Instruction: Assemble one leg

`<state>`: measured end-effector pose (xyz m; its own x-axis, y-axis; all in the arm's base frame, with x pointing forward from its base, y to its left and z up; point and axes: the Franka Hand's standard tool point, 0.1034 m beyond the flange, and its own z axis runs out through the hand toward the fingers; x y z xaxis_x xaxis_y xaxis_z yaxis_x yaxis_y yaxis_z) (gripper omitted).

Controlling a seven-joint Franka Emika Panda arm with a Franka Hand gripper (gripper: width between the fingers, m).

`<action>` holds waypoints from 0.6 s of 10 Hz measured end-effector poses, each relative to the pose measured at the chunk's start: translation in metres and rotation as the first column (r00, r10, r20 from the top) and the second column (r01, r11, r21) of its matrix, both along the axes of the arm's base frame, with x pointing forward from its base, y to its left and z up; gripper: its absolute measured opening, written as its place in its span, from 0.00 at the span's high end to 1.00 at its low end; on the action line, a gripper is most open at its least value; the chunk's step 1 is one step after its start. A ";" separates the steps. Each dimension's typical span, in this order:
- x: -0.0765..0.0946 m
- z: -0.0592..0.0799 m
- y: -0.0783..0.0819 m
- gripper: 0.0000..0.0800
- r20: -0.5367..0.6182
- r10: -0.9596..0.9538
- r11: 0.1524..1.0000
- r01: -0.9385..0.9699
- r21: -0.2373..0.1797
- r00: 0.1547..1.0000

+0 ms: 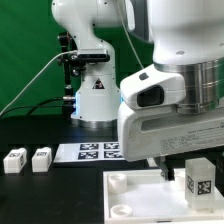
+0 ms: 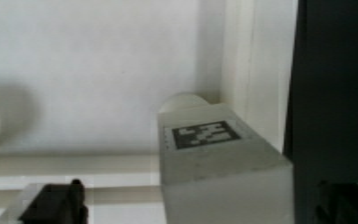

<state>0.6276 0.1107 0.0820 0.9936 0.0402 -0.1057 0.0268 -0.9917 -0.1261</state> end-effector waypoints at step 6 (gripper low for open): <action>0.000 0.000 0.002 0.64 -0.028 -0.238 0.971 0.237 -0.026 0.971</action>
Offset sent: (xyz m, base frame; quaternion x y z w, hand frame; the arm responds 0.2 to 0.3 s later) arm 0.0000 0.0000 0.0000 0.0000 0.0000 0.0000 1.0000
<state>0.6273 0.1128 0.0819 0.9708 -0.1990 -0.1341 -0.2132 -0.9718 -0.1012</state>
